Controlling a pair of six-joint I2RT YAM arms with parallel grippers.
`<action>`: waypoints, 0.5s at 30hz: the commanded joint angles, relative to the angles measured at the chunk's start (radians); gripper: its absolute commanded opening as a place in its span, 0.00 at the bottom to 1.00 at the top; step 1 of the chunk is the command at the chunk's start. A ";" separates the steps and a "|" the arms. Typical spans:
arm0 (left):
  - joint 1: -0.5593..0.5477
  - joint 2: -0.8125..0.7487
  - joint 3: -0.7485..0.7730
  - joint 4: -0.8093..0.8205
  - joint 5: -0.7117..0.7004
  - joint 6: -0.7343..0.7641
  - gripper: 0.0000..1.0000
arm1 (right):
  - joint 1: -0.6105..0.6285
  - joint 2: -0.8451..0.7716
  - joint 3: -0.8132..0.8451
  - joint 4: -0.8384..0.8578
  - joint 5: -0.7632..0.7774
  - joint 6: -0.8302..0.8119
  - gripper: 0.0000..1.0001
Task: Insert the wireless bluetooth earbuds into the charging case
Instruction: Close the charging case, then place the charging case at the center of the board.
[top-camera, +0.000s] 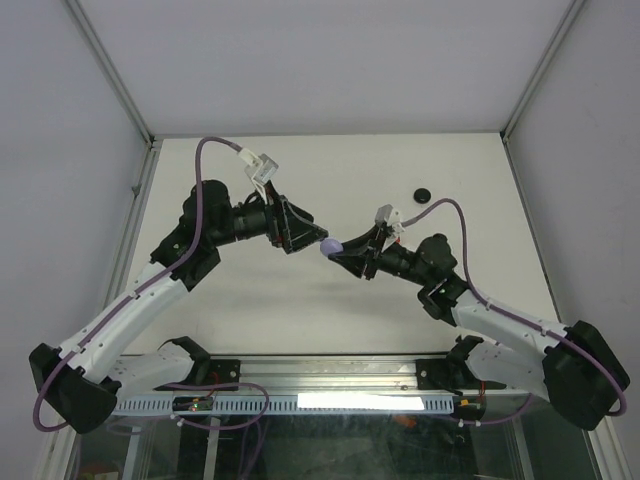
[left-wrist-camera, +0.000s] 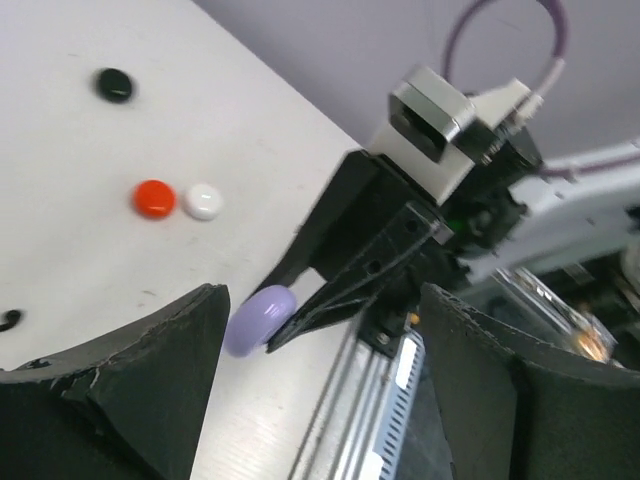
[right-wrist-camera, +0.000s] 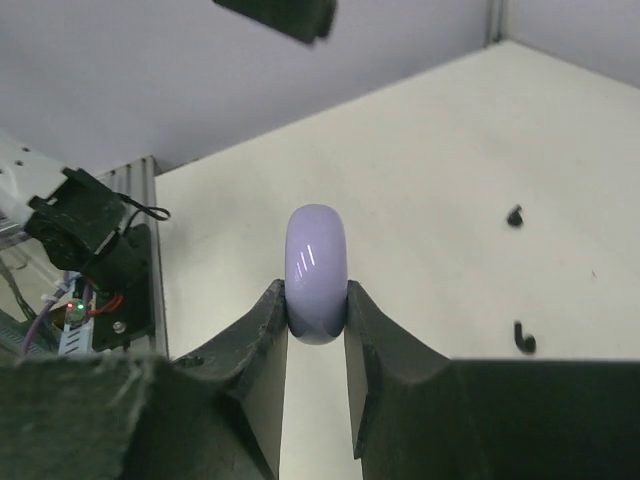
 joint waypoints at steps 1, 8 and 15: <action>0.021 -0.030 0.107 -0.235 -0.363 0.161 0.81 | -0.059 -0.056 0.053 -0.281 0.109 0.043 0.00; 0.029 -0.066 0.110 -0.330 -0.794 0.270 0.96 | -0.191 -0.054 0.051 -0.573 0.245 0.178 0.00; 0.033 -0.098 0.021 -0.260 -1.031 0.362 0.99 | -0.323 0.035 0.034 -0.671 0.342 0.333 0.00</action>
